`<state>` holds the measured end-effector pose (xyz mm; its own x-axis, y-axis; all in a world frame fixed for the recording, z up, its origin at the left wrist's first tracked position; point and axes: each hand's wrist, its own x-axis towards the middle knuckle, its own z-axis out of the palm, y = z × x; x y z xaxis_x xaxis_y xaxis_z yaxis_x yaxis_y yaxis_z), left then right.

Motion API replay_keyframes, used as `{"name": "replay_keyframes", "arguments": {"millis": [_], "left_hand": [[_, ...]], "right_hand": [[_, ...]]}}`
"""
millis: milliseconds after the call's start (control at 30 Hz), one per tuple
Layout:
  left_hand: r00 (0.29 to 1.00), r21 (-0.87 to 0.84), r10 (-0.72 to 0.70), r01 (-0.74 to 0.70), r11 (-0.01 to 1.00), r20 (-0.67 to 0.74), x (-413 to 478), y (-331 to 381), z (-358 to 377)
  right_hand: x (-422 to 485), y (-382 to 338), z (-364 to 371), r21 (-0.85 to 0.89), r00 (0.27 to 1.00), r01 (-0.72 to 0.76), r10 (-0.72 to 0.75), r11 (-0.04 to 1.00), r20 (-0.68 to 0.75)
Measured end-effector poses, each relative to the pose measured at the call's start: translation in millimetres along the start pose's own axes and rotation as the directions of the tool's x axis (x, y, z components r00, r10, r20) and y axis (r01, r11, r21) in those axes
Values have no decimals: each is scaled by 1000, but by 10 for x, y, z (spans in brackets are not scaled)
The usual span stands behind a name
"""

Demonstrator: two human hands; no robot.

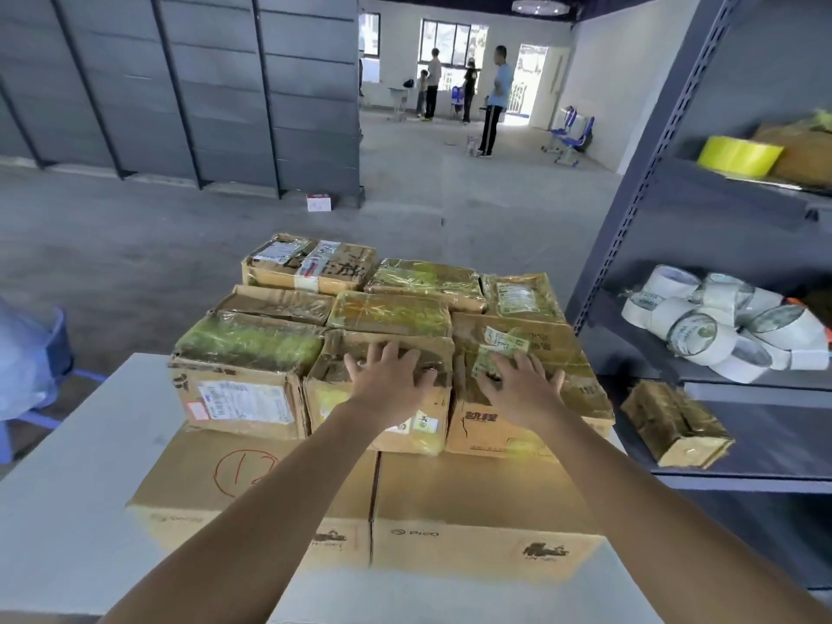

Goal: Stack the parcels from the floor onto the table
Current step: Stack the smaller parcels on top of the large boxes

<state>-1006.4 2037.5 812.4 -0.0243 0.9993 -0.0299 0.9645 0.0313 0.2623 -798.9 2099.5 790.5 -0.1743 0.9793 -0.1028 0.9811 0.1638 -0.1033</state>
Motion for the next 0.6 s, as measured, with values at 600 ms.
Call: {"name": "replay_keyframes", "arguments": {"millis": [600], "left_hand": [[791,-203,-461,414,887,-401,-2674,-836,-108]], "right_hand": [[-1605,-1566,213,449,728,675,-627,585,-277]]}}
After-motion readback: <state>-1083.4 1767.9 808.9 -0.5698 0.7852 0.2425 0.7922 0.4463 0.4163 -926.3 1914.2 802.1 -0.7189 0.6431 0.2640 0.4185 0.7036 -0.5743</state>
